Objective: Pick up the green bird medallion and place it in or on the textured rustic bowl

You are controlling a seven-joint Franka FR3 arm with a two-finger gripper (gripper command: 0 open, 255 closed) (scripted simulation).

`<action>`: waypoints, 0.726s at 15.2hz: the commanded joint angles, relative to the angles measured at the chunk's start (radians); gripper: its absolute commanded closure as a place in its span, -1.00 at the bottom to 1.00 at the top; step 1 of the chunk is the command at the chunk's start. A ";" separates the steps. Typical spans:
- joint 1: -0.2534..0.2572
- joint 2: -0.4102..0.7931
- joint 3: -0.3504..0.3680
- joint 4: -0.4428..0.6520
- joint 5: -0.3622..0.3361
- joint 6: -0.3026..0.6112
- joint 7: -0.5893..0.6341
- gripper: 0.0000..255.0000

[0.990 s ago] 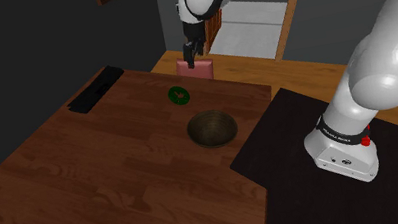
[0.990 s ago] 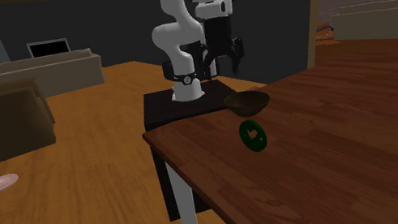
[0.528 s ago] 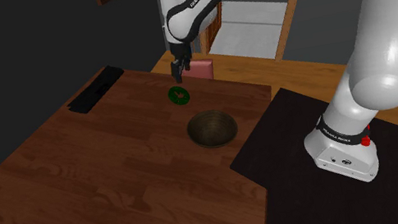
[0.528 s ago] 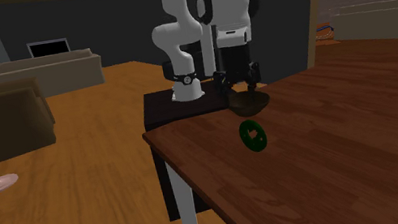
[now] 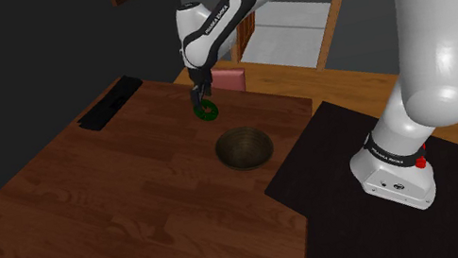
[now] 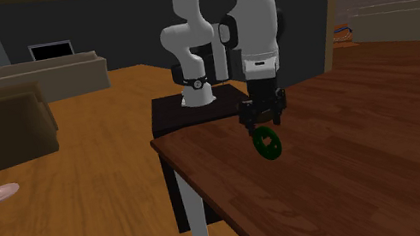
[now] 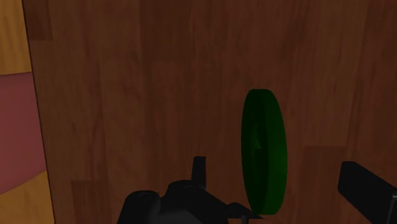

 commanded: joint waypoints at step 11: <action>0.002 0.046 -0.001 -0.001 -0.001 0.047 0.001 -1.00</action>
